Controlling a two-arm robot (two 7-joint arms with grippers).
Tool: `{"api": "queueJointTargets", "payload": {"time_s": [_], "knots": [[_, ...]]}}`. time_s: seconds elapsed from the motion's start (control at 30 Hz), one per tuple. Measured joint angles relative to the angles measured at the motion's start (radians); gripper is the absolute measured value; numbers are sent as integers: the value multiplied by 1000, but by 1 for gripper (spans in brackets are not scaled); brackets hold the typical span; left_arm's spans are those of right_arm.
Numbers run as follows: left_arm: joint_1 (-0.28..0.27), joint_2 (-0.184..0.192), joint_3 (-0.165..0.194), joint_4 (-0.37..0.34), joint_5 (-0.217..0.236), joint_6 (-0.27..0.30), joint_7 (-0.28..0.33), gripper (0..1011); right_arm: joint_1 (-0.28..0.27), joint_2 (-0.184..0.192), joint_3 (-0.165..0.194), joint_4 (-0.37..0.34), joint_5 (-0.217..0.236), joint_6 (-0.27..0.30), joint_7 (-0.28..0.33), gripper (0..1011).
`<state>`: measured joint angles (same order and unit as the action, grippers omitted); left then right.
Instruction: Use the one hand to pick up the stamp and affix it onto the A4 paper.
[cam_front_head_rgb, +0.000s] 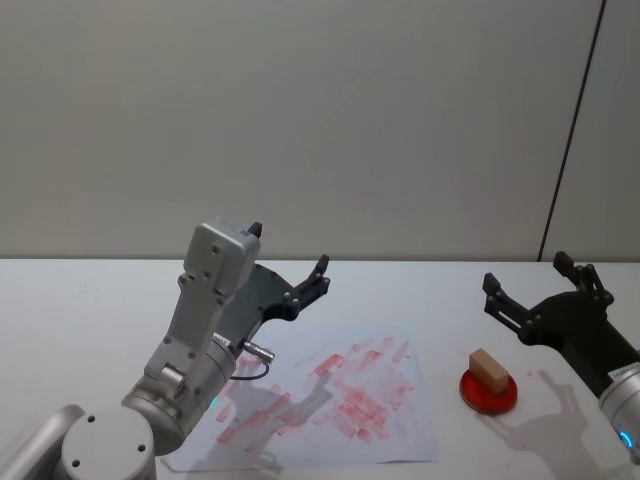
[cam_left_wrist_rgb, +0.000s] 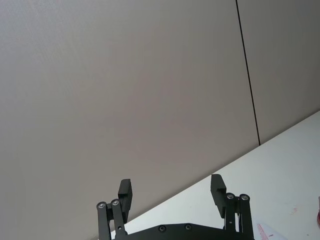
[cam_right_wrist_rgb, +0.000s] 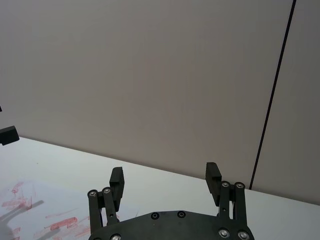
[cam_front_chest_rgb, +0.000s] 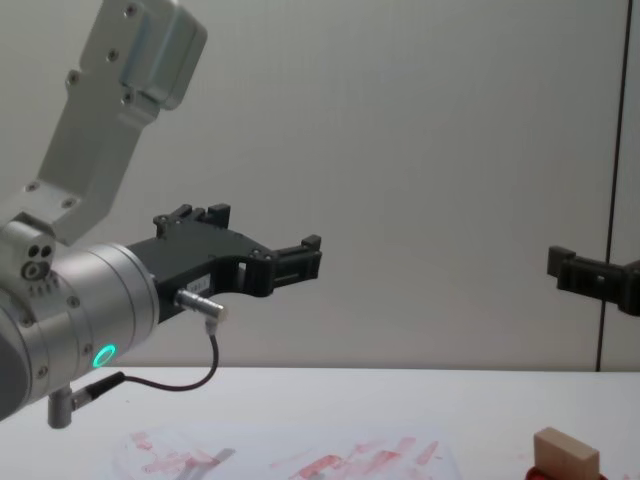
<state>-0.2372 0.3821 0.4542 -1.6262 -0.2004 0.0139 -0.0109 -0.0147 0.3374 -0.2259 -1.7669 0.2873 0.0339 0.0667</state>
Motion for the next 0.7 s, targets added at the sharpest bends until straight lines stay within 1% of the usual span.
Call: {"api": "queueJointTargets", "payload": {"time_s": [0.7], "knots": [[0,0,0,0,0,0,0,1002,1,0,0,3,0,1,7,1001]]}}
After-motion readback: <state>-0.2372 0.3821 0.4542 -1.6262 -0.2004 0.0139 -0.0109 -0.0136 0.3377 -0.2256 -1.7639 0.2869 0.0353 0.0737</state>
